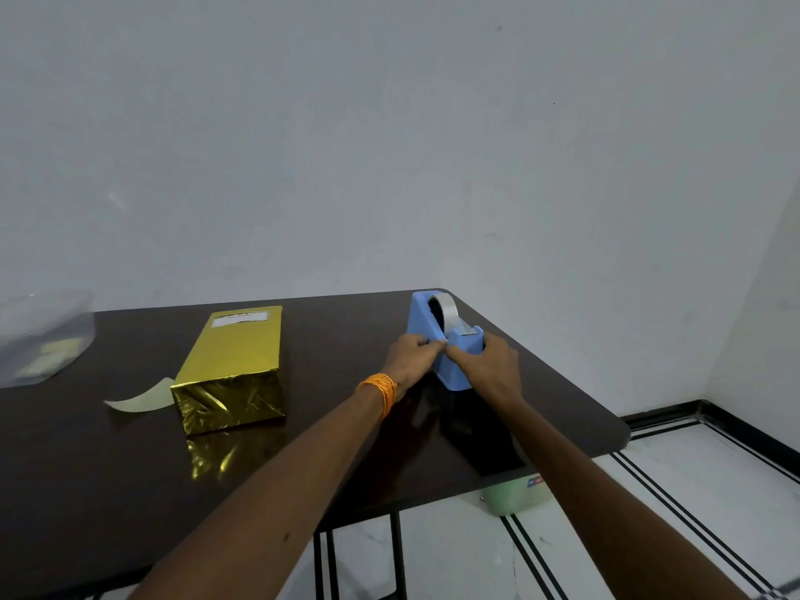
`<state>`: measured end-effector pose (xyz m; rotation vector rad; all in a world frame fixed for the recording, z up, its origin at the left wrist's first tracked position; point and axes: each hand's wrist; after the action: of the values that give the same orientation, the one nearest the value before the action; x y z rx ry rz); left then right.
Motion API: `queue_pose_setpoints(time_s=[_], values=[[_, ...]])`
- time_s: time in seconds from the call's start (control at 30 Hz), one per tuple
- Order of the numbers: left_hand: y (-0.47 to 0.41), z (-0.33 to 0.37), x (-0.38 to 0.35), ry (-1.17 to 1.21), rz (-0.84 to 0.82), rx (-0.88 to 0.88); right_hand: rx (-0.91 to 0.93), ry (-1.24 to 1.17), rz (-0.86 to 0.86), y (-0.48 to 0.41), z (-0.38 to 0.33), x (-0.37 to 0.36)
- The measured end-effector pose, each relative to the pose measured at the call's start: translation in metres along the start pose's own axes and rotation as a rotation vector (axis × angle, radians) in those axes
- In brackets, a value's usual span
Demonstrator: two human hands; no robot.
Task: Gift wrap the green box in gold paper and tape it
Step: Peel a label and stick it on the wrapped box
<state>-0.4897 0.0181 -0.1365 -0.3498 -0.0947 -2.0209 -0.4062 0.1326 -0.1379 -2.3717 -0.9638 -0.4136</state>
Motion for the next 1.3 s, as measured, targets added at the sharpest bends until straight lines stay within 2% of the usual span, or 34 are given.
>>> queue_pose_setpoints(time_s=[0.23, 0.43, 0.63, 0.83, 0.97, 1.07, 1.17, 1.3], values=[[-0.009, 0.015, -0.043, 0.015, -0.049, -0.018, -0.033, 0.022, 0.01, -0.02, 0.024, 0.036], [-0.015, 0.021, -0.068, -0.063, -0.069, -0.055, -0.03, 0.017, 0.026, -0.03, 0.038, 0.054], [-0.014, 0.025, -0.075, -0.094, -0.057, -0.052, -0.041, 0.037, 0.033, -0.03, 0.04, 0.061], [-0.014, 0.024, -0.071, -0.128, -0.117, -0.092, -0.079, 0.049, 0.023, -0.028, 0.039, 0.061], [-0.001, 0.032, -0.053, -0.223, -0.11, -0.169, 0.011, 0.128, 0.25, -0.011, 0.031, 0.059], [0.02, 0.046, -0.02, -0.309, -0.027, -0.264, 0.188, 0.238, 0.378, 0.004, 0.007, 0.054], [0.041, 0.061, 0.021, -0.308, 0.07, -0.319, 0.266, 0.178, 0.3, 0.015, -0.028, 0.04], [0.069, 0.07, 0.081, -0.298, 0.239, -0.366, 0.268, -0.01, 0.176, 0.03, -0.076, 0.008]])
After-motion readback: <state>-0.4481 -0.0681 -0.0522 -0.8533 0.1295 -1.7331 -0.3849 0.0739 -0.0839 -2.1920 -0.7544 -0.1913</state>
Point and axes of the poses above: each hand's wrist, its own y-axis away from the middle knuckle, its own x-axis out of the back of the hand, z = x × y, and after that the axes turned 1 degree about y, right-handed
